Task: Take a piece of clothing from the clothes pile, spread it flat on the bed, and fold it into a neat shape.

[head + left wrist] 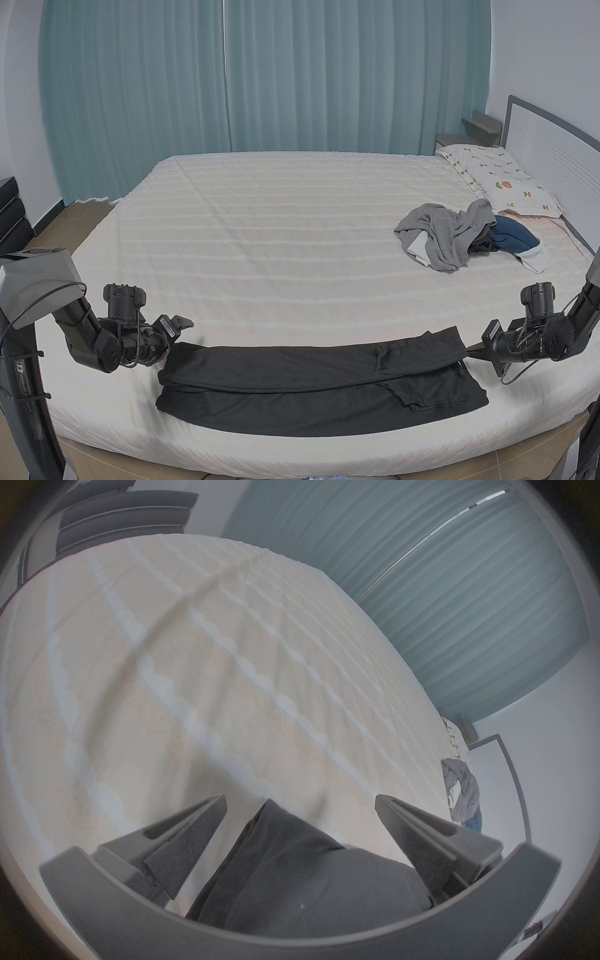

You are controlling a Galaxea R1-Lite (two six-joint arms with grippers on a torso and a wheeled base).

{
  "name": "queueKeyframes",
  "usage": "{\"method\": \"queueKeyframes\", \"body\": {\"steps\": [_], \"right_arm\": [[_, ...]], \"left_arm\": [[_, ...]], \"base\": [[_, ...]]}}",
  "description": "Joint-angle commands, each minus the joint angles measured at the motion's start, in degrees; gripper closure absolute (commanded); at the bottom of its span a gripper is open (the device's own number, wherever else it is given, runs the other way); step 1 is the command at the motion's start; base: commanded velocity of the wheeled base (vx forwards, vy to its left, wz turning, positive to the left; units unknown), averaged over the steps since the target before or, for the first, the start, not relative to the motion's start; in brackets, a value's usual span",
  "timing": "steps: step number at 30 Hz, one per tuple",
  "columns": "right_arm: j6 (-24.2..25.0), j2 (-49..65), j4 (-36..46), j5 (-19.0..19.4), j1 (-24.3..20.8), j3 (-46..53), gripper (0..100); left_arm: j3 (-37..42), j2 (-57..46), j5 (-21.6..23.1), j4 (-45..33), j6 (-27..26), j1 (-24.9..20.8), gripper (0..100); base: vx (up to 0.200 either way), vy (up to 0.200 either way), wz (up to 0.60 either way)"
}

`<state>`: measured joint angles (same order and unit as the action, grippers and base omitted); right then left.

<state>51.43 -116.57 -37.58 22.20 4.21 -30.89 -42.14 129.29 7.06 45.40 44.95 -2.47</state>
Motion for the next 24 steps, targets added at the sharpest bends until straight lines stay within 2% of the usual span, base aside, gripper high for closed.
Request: {"method": "queueKeyframes", "body": {"steps": [1,8,13,24], "right_arm": [[-0.02,0.02,-1.35,0.04,-0.43,1.18,100],[-0.02,-2.09,-2.41,-0.05,-0.6,0.74,100],[-0.1,-3.49,-5.39,-0.14,-0.69,1.1,100],[-0.54,-5.43,-10.32,-0.58,-0.95,2.68,100]], "left_arm": [[-2.42,3.77,-2.31,0.31,-0.03,-1.3,100],[-2.68,4.21,-6.09,0.22,0.76,-1.22,100],[-2.59,4.74,-9.17,4.08,4.8,-0.95,100],[-2.51,6.15,-9.78,6.28,5.41,-0.25,100]], "base": [[0.0,0.0,0.0],[0.0,0.0,0.0],[0.0,0.0,0.0],[0.0,0.0,0.0]]}}
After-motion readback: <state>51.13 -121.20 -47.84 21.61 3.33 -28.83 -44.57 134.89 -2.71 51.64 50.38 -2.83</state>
